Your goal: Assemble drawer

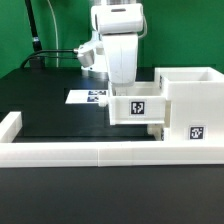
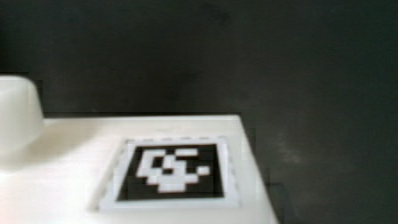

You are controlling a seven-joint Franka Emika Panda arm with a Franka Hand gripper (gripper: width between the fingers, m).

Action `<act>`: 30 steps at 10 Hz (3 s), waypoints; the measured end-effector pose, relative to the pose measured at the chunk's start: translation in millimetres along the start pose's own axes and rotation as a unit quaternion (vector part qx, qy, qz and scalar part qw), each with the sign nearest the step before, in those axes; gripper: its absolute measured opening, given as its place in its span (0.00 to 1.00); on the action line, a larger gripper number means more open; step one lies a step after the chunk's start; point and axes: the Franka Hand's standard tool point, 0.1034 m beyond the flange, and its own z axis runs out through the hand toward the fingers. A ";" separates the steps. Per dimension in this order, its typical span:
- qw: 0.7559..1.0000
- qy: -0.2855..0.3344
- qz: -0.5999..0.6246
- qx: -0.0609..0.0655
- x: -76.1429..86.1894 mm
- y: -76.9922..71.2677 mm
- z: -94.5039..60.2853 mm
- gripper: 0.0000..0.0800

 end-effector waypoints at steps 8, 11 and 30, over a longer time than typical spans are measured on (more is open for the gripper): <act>1.000 0.003 0.018 0.001 26.5 -0.5 3.4 0.06; 1.000 0.004 0.016 0.000 28.4 -0.4 3.5 0.06; 0.997 0.067 0.020 0.030 -54.6 -9.6 -6.2 0.81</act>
Offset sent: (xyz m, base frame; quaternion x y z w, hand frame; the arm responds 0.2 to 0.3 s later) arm 0.0023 0.0092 0.0004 -0.0075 -0.0157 -0.0004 0.9998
